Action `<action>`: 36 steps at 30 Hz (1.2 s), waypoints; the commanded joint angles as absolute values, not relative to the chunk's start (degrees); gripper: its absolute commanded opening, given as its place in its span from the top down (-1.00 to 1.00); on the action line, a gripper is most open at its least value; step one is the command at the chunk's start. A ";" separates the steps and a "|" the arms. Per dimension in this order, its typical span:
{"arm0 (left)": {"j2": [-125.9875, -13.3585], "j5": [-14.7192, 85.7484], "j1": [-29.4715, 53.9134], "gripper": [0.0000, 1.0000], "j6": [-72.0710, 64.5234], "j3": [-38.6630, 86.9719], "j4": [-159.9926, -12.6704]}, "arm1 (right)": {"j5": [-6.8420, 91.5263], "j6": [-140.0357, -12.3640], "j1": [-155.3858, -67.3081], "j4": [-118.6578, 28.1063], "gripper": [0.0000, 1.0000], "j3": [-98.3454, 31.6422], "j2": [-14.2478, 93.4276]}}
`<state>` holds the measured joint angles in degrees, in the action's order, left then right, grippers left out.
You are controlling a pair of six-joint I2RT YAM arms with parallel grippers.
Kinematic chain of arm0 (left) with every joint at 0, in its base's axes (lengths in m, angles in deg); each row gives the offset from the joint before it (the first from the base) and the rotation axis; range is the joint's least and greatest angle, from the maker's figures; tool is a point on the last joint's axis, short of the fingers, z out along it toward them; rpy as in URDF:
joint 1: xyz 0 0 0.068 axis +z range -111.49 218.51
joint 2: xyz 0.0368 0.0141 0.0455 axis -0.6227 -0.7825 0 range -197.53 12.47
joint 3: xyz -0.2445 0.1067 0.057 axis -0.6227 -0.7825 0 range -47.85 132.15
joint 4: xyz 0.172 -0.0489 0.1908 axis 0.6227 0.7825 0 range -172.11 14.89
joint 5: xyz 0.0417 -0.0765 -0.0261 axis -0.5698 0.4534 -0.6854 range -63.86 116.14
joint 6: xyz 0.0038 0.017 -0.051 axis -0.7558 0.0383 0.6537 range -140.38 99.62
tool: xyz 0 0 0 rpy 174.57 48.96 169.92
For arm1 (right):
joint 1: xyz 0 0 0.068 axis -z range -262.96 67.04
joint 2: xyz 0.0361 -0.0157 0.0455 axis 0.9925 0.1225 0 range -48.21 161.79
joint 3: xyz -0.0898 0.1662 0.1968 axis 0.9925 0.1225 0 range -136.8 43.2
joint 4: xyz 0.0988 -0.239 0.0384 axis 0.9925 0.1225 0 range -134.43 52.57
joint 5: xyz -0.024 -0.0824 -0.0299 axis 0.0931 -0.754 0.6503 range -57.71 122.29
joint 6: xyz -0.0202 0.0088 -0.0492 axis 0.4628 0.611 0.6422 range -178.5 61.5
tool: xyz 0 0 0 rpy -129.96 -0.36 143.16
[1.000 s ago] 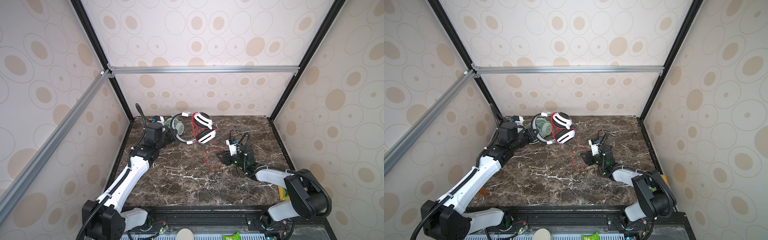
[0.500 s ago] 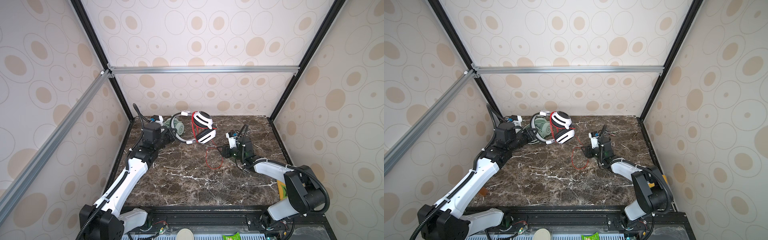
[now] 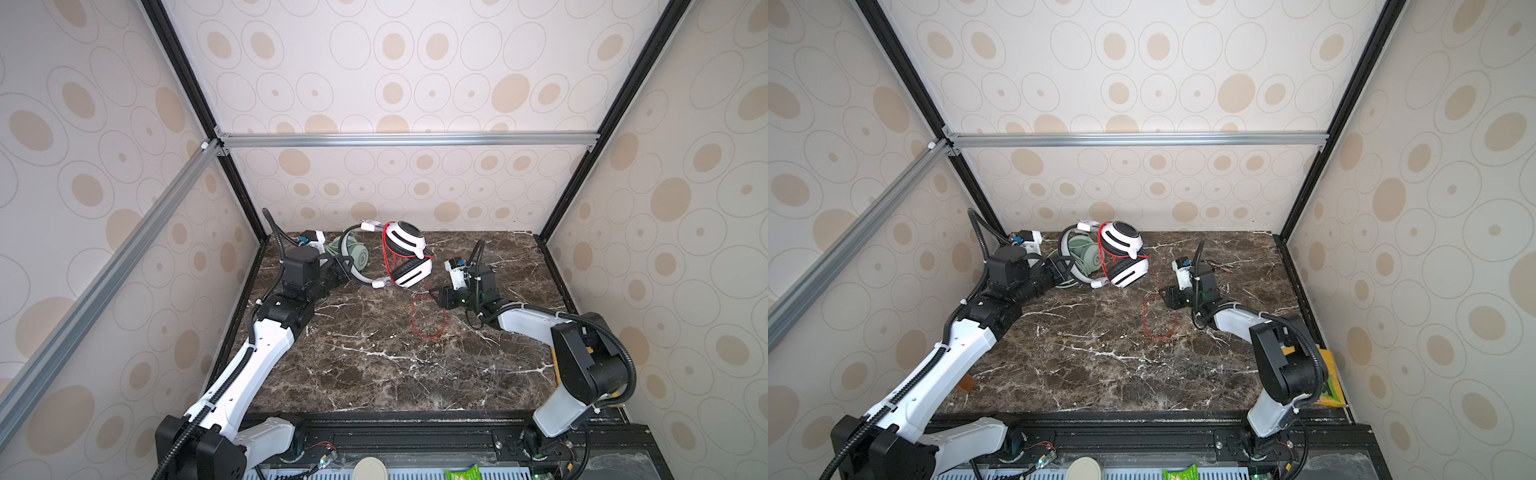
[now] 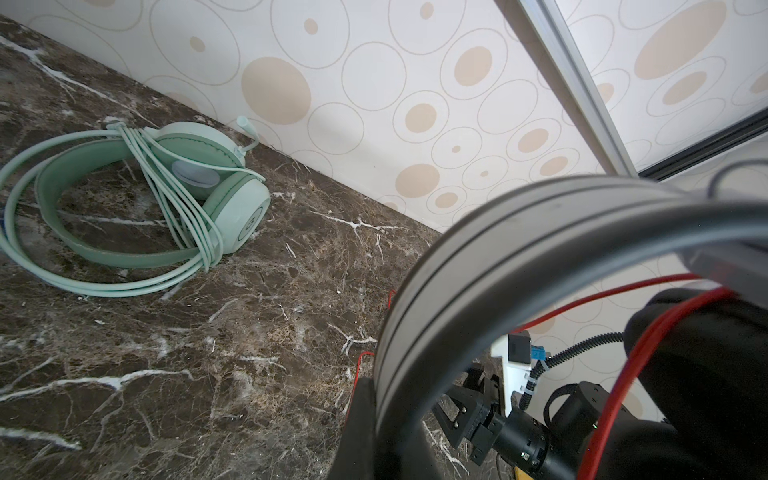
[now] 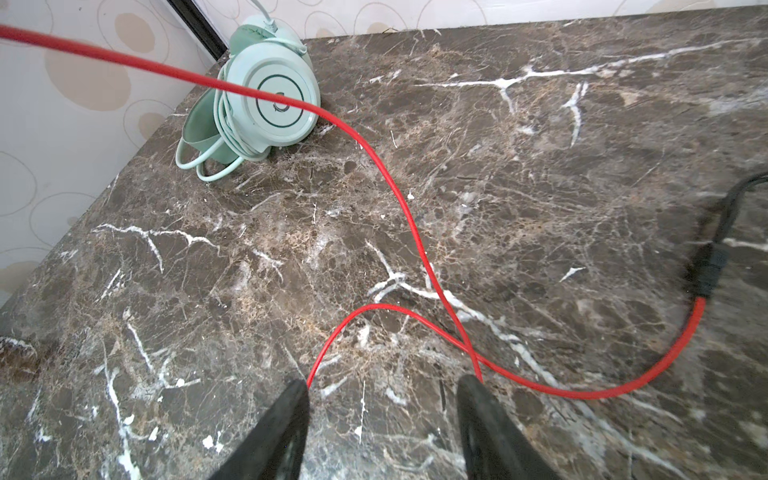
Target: Wrap the headphones
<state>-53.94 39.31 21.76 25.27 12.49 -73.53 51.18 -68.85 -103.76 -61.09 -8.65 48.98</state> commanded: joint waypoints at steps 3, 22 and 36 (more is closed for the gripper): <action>-51.78 40.02 22.18 1.00 27.38 13.68 -79.03 | 54.06 -67.84 -103.36 -59.84 -0.17 -11.67 52.29; -50.54 40.86 22.16 1.00 27.54 13.06 -80.08 | 51.06 -66.17 -102.45 -49.79 -0.03 -26.28 65.61; -50.38 40.89 22.16 1.00 27.70 12.97 -80.18 | 52.57 -65.97 -102.42 -48.61 0.28 -25.65 68.13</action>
